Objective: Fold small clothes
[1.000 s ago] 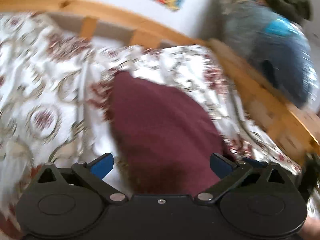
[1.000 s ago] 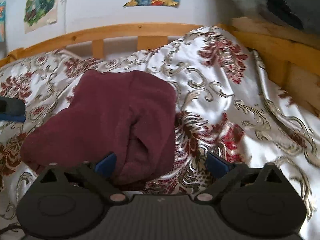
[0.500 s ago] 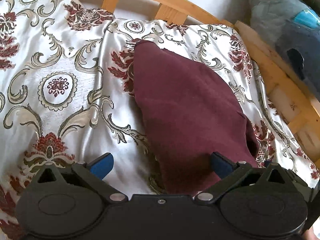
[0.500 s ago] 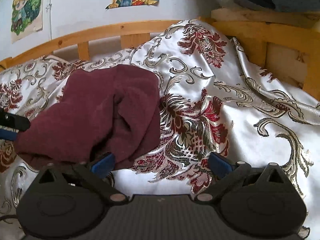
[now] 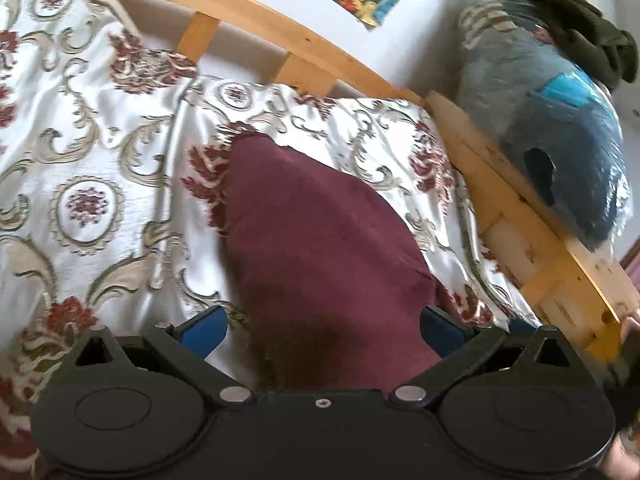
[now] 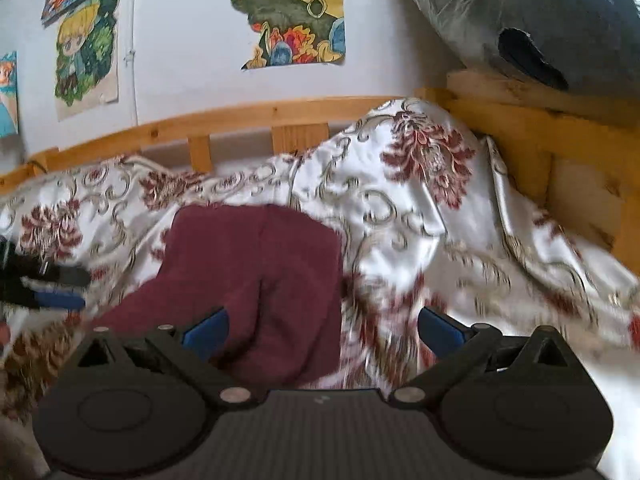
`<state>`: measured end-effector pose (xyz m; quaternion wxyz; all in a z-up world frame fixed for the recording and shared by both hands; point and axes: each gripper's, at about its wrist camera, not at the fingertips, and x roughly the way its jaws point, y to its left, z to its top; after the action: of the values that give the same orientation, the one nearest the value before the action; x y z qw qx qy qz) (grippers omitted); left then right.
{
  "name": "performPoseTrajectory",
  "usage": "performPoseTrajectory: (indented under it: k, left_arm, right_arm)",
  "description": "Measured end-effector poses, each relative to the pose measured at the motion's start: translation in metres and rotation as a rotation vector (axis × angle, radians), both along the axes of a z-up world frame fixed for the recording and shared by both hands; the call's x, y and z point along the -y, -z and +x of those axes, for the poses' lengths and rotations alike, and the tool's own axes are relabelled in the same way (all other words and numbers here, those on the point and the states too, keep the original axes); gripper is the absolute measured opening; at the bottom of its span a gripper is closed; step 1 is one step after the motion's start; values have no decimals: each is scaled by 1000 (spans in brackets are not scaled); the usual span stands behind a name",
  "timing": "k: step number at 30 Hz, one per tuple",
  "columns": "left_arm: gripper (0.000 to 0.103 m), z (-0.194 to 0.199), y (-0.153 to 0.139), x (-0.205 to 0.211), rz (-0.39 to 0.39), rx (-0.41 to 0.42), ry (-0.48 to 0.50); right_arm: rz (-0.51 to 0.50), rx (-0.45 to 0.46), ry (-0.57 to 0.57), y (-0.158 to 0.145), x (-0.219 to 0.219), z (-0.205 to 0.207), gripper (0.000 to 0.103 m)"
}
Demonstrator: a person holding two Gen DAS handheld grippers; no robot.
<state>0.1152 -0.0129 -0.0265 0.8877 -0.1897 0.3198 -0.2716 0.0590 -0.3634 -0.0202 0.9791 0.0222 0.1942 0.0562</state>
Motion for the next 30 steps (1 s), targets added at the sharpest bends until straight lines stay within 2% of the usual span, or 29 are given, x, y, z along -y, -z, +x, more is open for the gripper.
performPoseTrajectory:
  k: [4, 7, 12, 18, 19, 20, 21, 22, 23, 25, 30]
  left_arm:
    - [102, 0, 8, 4, -20, -26, 14]
    - [102, -2, 15, 2, -49, -31, 45]
    - [102, 2, 23, 3, -42, -41, 67]
    - [102, 7, 34, 6, -36, -92, 107]
    - [102, 8, 36, 7, -34, -105, 110]
    - [102, 10, 37, 8, -33, -115, 111]
    - [102, 10, 39, 9, -33, -121, 112]
    - [102, 10, 39, 9, -34, -122, 114]
    - [102, 11, 40, 10, -33, -121, 115]
    - [102, 11, 40, 12, -28, -118, 121]
    - [102, 10, 41, 17, -9, -106, 141]
  right_arm:
    - [63, -116, -42, -9, 9, 55, 103]
    - [60, -149, -61, -4, 11, 89, 102]
    - [189, -201, -43, 4, 12, 132, 88]
    - [184, -182, -8, 10, 3, 156, 69]
    - [176, -174, -9, 10, 1, 156, 60]
    - [160, -161, -4, 8, -2, 155, 48]
    - [132, -137, -2, 6, -7, 152, 40]
    - [97, -111, -13, 5, -12, 150, 26]
    - [52, -83, -22, 3, -19, 145, 19]
    - [-73, -9, -57, 0, -37, 133, 10]
    - [-378, 132, -252, -1, -90, 105, 10]
